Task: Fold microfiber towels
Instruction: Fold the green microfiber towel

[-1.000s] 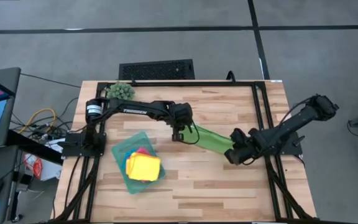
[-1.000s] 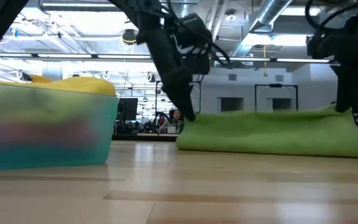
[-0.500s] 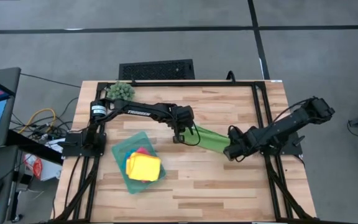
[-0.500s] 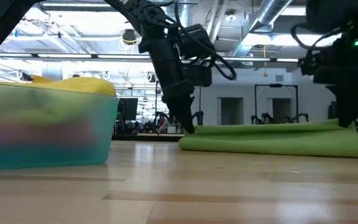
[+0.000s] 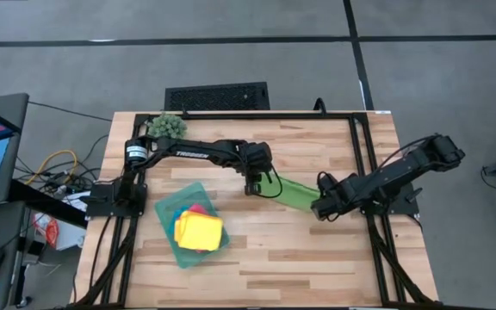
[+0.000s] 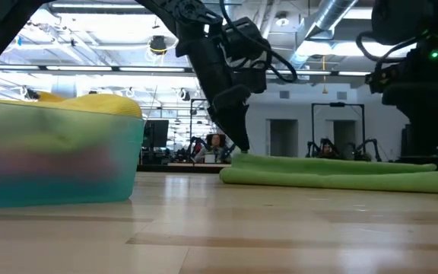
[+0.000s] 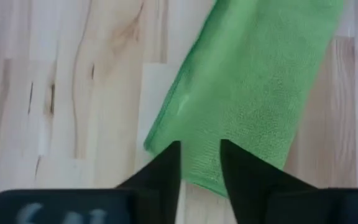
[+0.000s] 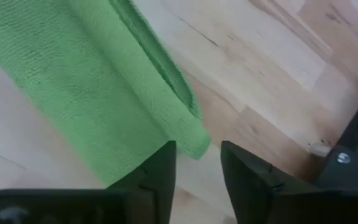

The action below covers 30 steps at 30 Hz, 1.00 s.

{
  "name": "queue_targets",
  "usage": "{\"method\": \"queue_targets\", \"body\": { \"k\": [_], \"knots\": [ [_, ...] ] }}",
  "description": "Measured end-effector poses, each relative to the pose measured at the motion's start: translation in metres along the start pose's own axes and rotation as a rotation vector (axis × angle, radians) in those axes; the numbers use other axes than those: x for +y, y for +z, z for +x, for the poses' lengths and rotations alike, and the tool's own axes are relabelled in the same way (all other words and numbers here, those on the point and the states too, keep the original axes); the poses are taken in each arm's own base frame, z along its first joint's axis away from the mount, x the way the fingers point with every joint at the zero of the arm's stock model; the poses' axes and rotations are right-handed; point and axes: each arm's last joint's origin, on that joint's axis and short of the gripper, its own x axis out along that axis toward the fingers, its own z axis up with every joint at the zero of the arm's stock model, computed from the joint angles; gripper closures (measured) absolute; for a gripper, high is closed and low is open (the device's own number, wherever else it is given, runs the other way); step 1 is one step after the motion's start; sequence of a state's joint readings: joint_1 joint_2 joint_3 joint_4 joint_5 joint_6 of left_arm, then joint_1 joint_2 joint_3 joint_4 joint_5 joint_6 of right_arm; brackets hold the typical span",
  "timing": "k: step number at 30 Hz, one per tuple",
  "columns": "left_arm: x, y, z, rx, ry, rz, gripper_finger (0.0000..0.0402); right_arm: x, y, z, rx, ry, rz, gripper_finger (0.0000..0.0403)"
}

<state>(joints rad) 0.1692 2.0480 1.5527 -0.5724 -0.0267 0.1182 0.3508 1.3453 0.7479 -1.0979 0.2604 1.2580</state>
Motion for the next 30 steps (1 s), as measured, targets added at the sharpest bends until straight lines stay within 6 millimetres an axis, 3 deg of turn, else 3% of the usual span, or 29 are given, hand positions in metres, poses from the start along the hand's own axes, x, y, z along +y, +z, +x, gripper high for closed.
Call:
{"method": "queue_targets", "body": {
  "k": [6,11,13,21,30],
  "knots": [
    [0.001,-0.003,-0.001,0.036,0.023,-0.039,0.0241,-0.007,-0.003,-0.016,-0.098,0.103,0.034,0.0224],
    [0.004,0.015,-0.019,-0.139,-0.236,-0.155,0.0235,0.000,-0.010,-0.035,-0.261,0.296,0.002,0.0234],
    [0.002,0.022,-0.022,-0.208,-0.296,-0.155,0.0248,0.000,-0.013,-0.033,-0.255,0.277,0.002,0.0246],
    [-0.010,0.031,-0.001,-0.297,-0.196,-0.080,0.0341,-0.004,-0.026,0.002,-0.187,0.176,0.173,0.0291],
    [-0.012,0.016,0.037,-0.190,-0.197,-0.088,0.0399,-0.014,-0.028,0.035,-0.173,0.149,0.270,0.0305]
  ]
}}
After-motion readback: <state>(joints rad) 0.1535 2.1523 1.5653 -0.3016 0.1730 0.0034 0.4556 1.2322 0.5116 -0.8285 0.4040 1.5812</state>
